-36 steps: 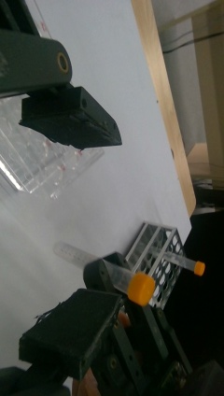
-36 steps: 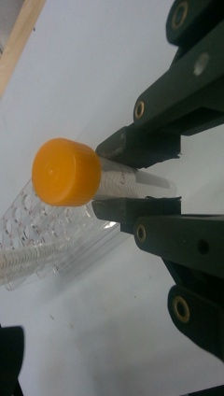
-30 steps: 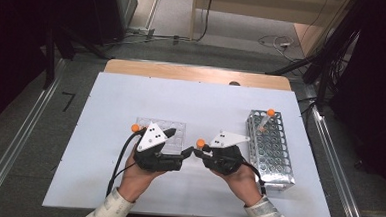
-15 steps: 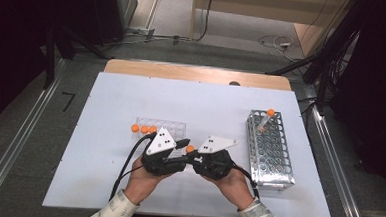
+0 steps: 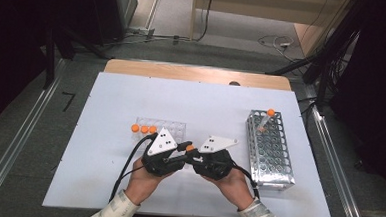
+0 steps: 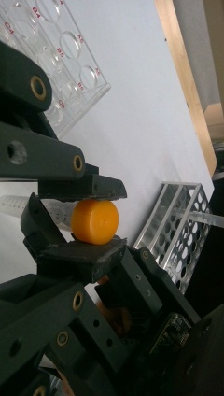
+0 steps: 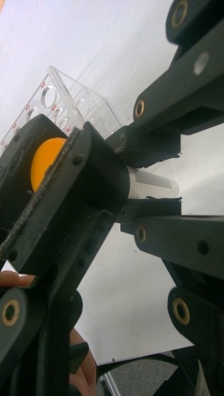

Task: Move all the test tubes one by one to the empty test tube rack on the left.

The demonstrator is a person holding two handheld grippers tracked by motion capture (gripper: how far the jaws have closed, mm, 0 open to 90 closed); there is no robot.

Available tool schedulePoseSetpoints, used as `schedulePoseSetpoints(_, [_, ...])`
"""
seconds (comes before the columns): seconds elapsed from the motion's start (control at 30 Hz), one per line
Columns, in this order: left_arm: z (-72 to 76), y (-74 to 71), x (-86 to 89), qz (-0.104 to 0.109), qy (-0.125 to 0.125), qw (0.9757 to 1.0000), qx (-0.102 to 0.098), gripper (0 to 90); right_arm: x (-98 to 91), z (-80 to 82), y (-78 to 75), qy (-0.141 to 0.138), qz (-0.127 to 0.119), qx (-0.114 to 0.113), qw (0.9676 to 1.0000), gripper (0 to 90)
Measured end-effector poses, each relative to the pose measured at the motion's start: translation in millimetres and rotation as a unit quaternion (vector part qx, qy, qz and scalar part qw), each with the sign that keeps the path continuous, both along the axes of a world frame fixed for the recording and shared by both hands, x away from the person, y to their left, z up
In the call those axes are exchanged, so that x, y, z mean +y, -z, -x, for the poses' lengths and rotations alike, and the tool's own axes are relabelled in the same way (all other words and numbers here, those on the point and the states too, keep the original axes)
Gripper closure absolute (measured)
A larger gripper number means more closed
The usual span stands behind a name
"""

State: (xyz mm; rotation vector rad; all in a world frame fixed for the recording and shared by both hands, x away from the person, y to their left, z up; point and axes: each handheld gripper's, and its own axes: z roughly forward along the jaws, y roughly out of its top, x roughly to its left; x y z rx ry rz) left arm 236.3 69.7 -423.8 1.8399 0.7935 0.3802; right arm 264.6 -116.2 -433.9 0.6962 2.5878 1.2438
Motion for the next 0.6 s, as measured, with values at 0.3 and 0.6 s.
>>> schedulePoseSetpoints(0.3, [-1.1, -11.4, 11.0, 0.023, -0.007, 0.9997, -0.004, 70.5, -6.7, 0.6, -1.2, 0.0, 0.009, 0.011, 0.9999, 21.0])
schedulePoseSetpoints(0.6, [-4.3, -25.9, 29.4, 0.043, -0.03, 0.9986, -0.008, 70.4, -29.7, -5.8, -4.3, 0.039, -0.006, 0.011, 0.9992, 19.4])
